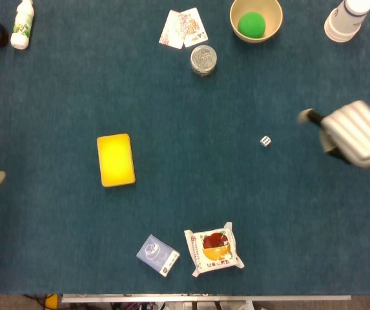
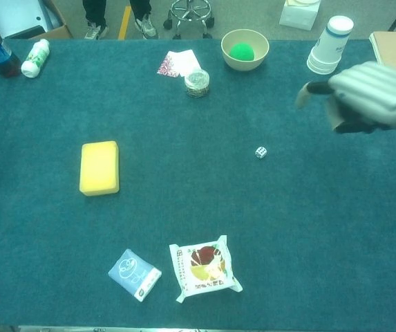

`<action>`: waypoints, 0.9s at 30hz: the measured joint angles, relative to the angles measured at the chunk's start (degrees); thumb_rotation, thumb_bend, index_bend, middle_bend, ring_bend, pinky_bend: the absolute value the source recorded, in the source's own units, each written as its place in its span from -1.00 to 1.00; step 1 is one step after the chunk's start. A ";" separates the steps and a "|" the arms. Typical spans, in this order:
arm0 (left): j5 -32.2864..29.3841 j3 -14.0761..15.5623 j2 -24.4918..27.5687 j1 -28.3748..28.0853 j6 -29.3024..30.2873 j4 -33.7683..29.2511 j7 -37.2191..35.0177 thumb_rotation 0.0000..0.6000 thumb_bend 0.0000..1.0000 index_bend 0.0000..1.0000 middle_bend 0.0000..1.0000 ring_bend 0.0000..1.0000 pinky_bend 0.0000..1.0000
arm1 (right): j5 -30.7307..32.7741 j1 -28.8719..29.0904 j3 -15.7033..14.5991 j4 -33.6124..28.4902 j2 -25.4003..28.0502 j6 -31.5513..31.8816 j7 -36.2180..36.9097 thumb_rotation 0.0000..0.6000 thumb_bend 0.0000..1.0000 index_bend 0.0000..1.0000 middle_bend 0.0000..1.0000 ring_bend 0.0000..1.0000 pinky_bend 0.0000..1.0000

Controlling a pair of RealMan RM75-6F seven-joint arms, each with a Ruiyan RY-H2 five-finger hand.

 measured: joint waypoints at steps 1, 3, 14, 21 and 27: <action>0.16 -0.11 0.05 -0.41 -0.35 -0.24 0.39 1.00 -1.00 -0.84 -1.00 -1.00 -0.92 | 0.05 -0.93 -0.15 -1.23 1.38 0.98 -0.57 1.00 1.00 -0.38 0.28 -0.03 0.70; 0.56 -0.36 0.16 -1.36 -1.15 -0.75 1.22 1.00 -1.00 -0.84 -1.00 -1.00 -0.92 | 0.15 -1.94 -0.29 -2.49 2.70 2.02 -1.36 1.00 1.00 -0.38 0.13 -0.14 0.59; 2.25 -1.37 0.09 -6.60 -6.39 -0.91 2.35 1.00 -1.00 -0.84 -1.00 -1.00 -0.92 | -4.28 -12.48 -1.35 -9.09 8.48 16.59 -4.46 1.00 1.00 -0.38 -0.10 -0.31 0.38; 2.69 -1.67 -1.09 -8.90 -8.42 1.40 -0.01 1.00 -1.00 -0.84 -1.00 -1.00 -0.92 | -9.14 -19.49 -2.15 -11.11 9.08 24.41 -5.96 1.00 0.97 -0.38 -0.10 -0.31 0.37; 2.21 -1.38 -1.89 -9.45 -8.78 2.46 -0.55 1.00 -1.00 -0.84 -1.00 -1.00 -0.92 | -9.18 -22.03 -1.08 -12.14 9.36 25.89 -6.58 1.00 0.96 -0.38 -0.10 -0.31 0.37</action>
